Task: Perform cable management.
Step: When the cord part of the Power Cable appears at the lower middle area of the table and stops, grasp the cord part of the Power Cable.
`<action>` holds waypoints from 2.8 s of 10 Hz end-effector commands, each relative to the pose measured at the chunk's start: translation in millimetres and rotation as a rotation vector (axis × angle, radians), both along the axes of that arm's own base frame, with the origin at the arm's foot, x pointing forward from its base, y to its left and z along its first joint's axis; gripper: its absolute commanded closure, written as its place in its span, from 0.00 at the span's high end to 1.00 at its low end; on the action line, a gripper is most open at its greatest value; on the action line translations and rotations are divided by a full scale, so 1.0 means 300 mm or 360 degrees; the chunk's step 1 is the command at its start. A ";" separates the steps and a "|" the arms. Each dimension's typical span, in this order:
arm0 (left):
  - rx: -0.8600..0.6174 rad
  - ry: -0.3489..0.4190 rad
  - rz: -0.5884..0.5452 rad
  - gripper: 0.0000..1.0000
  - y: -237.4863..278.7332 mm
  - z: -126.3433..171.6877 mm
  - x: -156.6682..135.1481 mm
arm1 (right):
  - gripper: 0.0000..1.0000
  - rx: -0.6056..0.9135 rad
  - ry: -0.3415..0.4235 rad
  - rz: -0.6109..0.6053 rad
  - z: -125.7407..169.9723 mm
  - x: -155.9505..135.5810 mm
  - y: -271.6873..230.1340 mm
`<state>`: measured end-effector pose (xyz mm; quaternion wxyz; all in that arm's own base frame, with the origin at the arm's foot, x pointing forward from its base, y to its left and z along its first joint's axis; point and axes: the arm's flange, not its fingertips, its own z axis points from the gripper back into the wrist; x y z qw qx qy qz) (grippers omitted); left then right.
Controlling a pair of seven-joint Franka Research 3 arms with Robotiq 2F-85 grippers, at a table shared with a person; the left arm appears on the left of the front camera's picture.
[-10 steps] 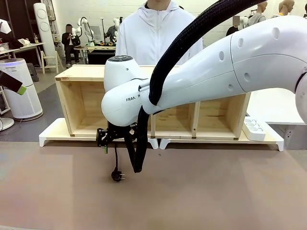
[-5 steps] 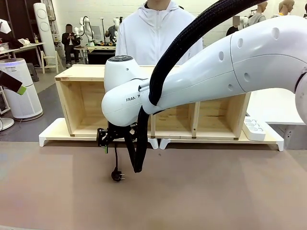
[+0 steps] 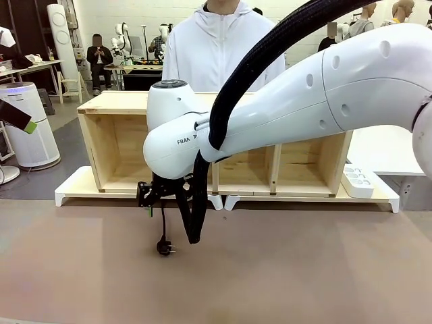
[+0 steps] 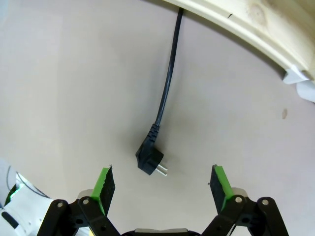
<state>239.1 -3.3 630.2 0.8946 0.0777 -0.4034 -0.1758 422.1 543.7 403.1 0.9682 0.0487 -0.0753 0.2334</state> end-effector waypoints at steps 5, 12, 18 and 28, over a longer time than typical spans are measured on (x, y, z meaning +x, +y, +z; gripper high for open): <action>0.0001 -0.0009 0.0002 1.00 -0.001 0.001 0.007 | 1.00 0.0012 0.0098 -0.0062 -0.083 0.022 0.022; 0.0001 -0.0009 0.0002 1.00 -0.001 0.001 0.007 | 1.00 -0.0037 0.0185 -0.0141 -0.223 0.118 0.060; 0.0001 -0.0009 0.0002 1.00 -0.001 0.001 0.007 | 1.00 -0.0132 0.0228 -0.0306 -0.266 0.133 0.088; 0.0001 -0.0009 0.0002 1.00 -0.001 0.001 0.007 | 0.76 -0.0221 0.0257 -0.0380 -0.315 0.141 0.083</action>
